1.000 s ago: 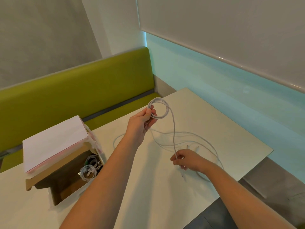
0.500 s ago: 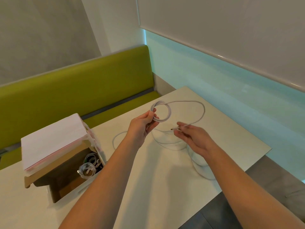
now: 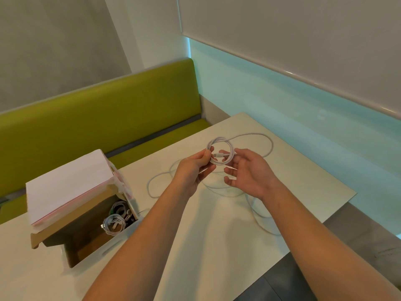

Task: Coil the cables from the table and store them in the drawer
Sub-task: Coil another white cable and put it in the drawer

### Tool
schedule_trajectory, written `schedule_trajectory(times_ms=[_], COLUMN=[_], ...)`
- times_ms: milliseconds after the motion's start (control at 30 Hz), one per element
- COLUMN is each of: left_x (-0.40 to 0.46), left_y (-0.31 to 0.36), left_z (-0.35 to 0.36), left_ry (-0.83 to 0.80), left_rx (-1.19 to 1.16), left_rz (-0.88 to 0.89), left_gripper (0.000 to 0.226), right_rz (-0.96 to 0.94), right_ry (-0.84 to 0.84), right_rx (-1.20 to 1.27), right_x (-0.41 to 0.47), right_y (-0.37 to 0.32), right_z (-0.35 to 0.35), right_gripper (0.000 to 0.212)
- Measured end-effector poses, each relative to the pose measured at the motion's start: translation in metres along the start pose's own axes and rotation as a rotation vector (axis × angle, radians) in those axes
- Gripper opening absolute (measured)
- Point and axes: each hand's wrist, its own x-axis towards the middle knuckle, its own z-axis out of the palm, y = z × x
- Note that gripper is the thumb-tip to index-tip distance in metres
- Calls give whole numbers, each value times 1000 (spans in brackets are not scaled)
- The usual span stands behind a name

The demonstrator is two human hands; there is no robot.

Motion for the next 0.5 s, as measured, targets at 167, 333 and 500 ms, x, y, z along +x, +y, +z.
schedule_trajectory(times_ms=[167,333,500], left_x=[2,5,10], left_y=[-3,-5,2], left_z=[3,1,3], left_ry=[-1,51,103], left_rx=[15,3,19], left_rz=[54,84,143], left_gripper=[22,15,14], right_rz=[35,5,47], right_ry=[21,33,81], right_rx=[-43,-134,-343], right_x=[-2,-1,-3], right_y=[3,6,15], right_z=[9,8,3], right_gripper=[15,33,34])
